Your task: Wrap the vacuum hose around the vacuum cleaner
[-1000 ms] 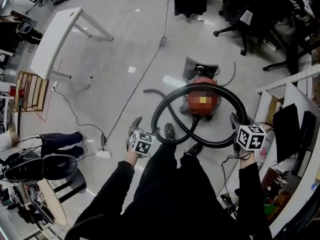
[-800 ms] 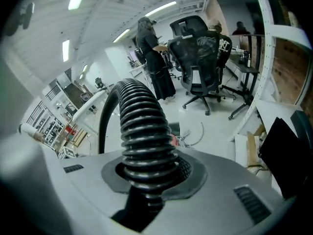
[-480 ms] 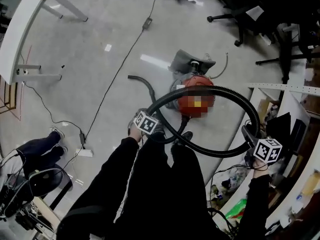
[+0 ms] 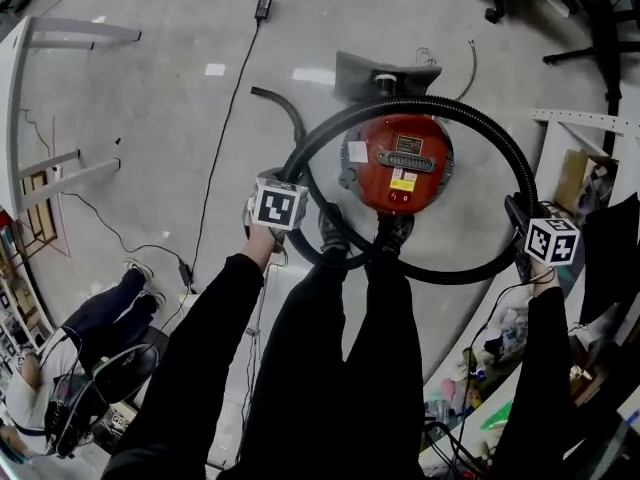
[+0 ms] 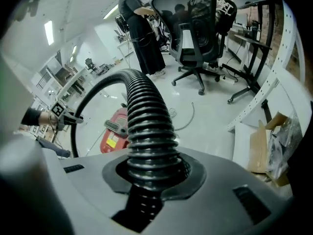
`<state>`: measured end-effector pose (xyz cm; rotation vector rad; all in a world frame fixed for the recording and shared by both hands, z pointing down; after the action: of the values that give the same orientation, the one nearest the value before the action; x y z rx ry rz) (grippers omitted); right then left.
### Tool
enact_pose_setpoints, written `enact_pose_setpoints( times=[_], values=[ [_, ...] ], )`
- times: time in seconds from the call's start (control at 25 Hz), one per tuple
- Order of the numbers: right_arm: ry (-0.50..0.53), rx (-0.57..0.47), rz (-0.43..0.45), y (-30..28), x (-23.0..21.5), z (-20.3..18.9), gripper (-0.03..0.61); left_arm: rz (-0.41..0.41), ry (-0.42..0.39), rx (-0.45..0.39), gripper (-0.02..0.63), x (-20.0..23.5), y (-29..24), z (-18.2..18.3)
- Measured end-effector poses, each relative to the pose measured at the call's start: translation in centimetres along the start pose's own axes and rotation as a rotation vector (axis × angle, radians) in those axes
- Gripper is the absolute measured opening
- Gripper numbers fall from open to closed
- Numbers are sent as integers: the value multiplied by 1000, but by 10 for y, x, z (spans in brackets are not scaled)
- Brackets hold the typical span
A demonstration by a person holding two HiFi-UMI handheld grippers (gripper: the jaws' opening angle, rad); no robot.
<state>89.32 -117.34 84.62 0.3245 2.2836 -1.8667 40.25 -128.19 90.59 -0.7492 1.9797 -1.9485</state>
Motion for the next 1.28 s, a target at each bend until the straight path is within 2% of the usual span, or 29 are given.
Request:
enact_pose_setpoints(
  times=[0.12, 0.24, 0.48, 0.52, 0.64, 0.76, 0.84, 0.92, 0.96, 1.0, 1.12, 1.28],
  values=[
    [66, 60, -80, -55, -36, -1, 106, 33, -21, -7, 161, 2, -30, 41],
    [56, 106, -99, -109, -61, -2, 106, 58, -53, -12, 160, 10, -72, 70],
    [-3, 191, -153, -188, -72, -35, 120, 96, -141, 24, 158, 17, -129, 73],
    [-6, 211, -153, -199, -71, -42, 152, 105, -150, 21, 158, 18, -135, 73],
    [-14, 269, -171, -220, -70, -63, 339, 130, -184, 18, 157, 16, -149, 75],
    [-20, 298, -212, -219, -68, -76, 357, 171, -238, 26, 158, 13, -153, 78],
    [-9, 293, -211, -213, -59, -78, 357, 208, -313, 56, 161, 10, -155, 79],
    [3, 264, -185, -207, -44, -77, 357, 233, -386, 92, 245, 6, -156, 78],
    [1, 247, -165, -204, -36, -76, 357, 234, -398, 99, 273, 5, -155, 78],
    [-5, 230, -149, -200, -28, -74, 357, 226, -388, 97, 292, 5, -152, 77],
    [-35, 164, -136, -182, -9, -64, 356, 180, -292, 55, 327, 8, -136, 69],
    [-109, 78, -99, -147, 16, -50, 347, 177, -203, -50, 330, 12, -99, 41]
  ],
)
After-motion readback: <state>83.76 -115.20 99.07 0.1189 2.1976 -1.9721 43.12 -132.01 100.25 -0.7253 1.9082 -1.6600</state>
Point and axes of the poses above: the fingertips, and each gripper's own axes: y backward along the fingers, x to its left, z out of its top, the point moved 4 cm from there along y, backward along the fingers, and after that the axes turned 9 degrees about x, right-handed, at the moved point
